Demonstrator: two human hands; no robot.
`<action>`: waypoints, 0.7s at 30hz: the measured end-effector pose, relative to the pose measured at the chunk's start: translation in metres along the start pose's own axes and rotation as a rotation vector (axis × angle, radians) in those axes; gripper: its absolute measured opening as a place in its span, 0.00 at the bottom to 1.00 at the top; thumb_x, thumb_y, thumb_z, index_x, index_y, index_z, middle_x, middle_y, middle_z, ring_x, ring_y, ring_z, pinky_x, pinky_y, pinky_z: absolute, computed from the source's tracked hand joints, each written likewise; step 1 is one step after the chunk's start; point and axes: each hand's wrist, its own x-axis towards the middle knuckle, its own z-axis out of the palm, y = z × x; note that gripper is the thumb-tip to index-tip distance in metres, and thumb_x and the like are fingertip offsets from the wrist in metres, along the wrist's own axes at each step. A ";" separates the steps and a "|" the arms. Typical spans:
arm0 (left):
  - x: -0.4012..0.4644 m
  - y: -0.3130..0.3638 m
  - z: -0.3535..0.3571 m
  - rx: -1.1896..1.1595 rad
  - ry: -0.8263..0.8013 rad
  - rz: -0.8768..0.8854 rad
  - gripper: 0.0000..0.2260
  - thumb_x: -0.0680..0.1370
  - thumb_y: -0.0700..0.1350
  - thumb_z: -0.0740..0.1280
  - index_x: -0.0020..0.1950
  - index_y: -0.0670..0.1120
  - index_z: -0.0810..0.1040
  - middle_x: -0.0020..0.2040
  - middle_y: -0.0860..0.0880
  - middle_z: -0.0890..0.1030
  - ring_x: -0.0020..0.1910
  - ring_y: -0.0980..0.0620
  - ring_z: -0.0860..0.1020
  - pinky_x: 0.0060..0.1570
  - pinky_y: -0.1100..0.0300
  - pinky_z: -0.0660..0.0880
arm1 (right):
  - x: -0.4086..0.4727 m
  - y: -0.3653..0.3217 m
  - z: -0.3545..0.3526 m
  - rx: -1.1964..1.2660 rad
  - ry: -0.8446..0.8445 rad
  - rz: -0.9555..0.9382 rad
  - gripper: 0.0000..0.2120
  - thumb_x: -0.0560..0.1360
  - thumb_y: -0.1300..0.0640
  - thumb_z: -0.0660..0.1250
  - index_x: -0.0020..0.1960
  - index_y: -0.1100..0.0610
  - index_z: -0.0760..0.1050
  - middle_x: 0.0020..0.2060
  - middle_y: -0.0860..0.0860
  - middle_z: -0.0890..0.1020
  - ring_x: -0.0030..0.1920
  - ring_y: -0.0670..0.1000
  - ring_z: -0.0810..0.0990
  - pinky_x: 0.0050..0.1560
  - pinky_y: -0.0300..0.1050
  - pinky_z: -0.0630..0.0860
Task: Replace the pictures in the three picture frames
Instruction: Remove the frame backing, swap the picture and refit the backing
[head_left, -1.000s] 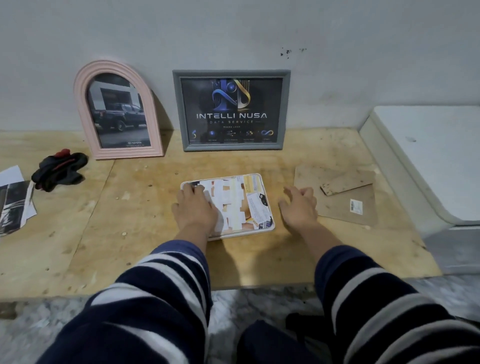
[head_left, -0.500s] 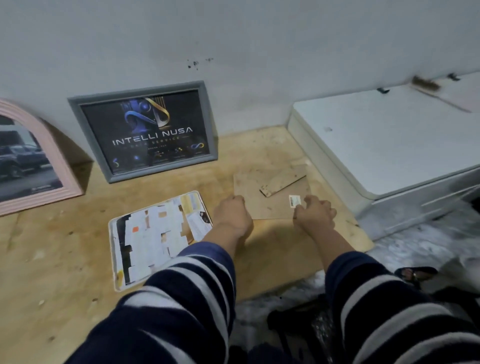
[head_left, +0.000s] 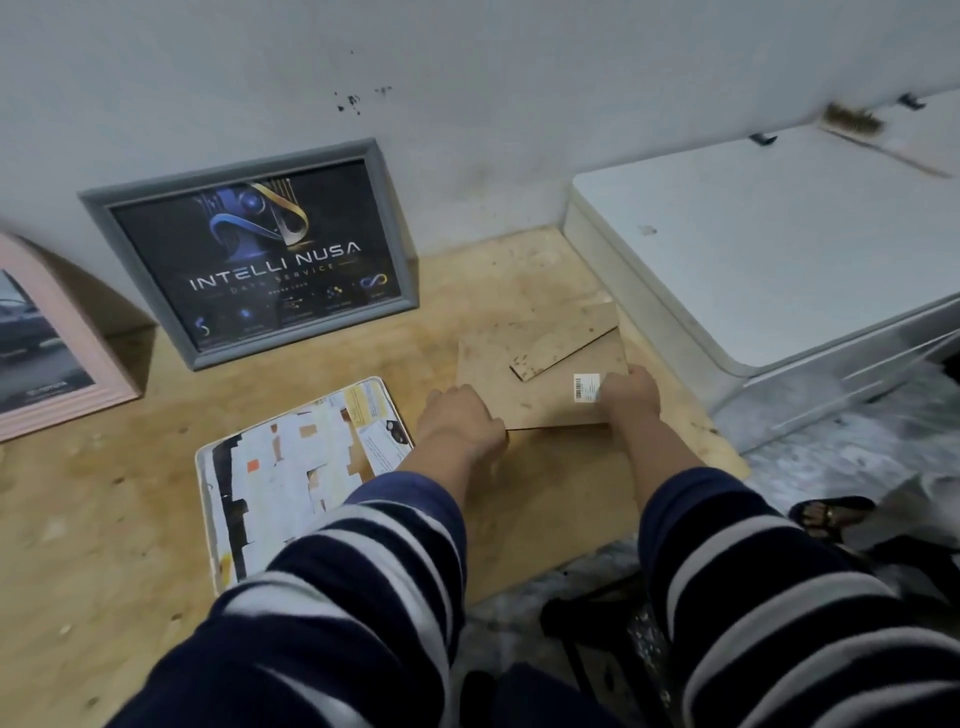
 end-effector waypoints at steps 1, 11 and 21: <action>0.001 -0.001 0.001 -0.037 0.013 -0.014 0.16 0.76 0.51 0.65 0.59 0.43 0.75 0.55 0.44 0.78 0.58 0.44 0.73 0.57 0.50 0.75 | -0.002 -0.002 0.000 0.085 -0.034 -0.007 0.17 0.78 0.61 0.54 0.64 0.57 0.71 0.51 0.54 0.78 0.49 0.56 0.77 0.46 0.47 0.74; -0.003 -0.015 -0.014 -0.603 0.360 -0.191 0.19 0.82 0.49 0.56 0.72 0.43 0.63 0.68 0.42 0.68 0.66 0.42 0.70 0.66 0.47 0.68 | -0.037 -0.014 -0.007 0.374 -0.257 -0.027 0.12 0.81 0.62 0.52 0.59 0.52 0.71 0.45 0.53 0.80 0.41 0.52 0.80 0.37 0.45 0.77; -0.048 -0.121 -0.048 -0.685 0.562 -0.250 0.13 0.81 0.46 0.60 0.65 0.46 0.69 0.61 0.44 0.76 0.56 0.46 0.76 0.59 0.51 0.73 | -0.090 -0.026 0.054 0.240 -0.493 -0.089 0.16 0.79 0.65 0.54 0.53 0.52 0.77 0.45 0.53 0.83 0.46 0.54 0.83 0.43 0.47 0.81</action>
